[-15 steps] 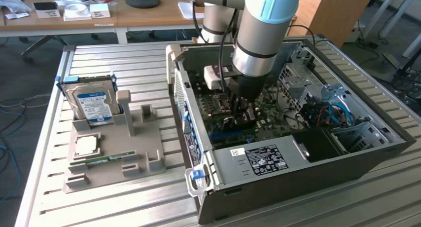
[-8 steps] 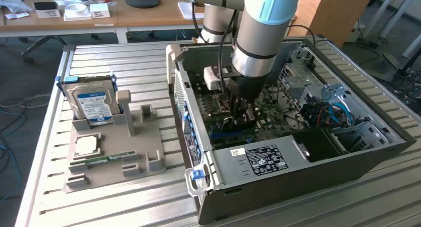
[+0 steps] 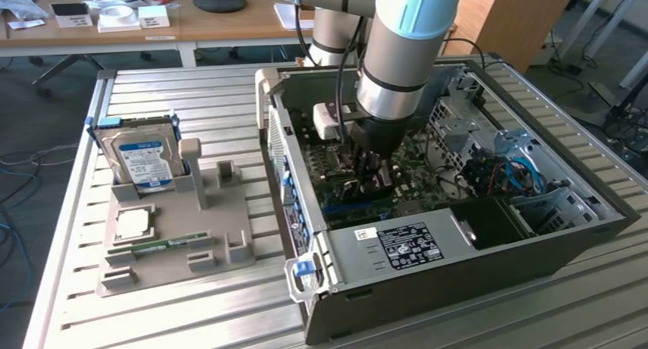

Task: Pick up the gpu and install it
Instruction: 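Insert the gpu into the slot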

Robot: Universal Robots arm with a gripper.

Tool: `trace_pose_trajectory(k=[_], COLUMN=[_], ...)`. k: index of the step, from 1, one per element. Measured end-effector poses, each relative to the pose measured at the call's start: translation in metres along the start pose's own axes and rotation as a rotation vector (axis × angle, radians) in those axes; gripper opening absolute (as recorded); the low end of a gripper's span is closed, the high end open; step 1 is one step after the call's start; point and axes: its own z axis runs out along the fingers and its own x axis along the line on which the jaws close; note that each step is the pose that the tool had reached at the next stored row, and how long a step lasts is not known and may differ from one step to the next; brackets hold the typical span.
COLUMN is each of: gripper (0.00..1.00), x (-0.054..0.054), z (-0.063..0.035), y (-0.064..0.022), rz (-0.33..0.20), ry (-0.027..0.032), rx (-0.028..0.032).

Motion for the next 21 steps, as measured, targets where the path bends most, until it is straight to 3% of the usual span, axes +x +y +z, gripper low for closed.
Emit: trace_pose_trajectory(k=[3, 5, 21], gripper=[0.27, 0.27, 0.27], x=[-0.0004, -0.0002, -0.0001], z=[-0.0025, -0.0045, -0.0009], y=[-0.0001, 0.0000, 0.0000], rz=[0.000, 0.000, 0.000], ry=[-0.0025, -0.0002, 0.0017], rx=[0.0013, 0.0001, 0.0008])
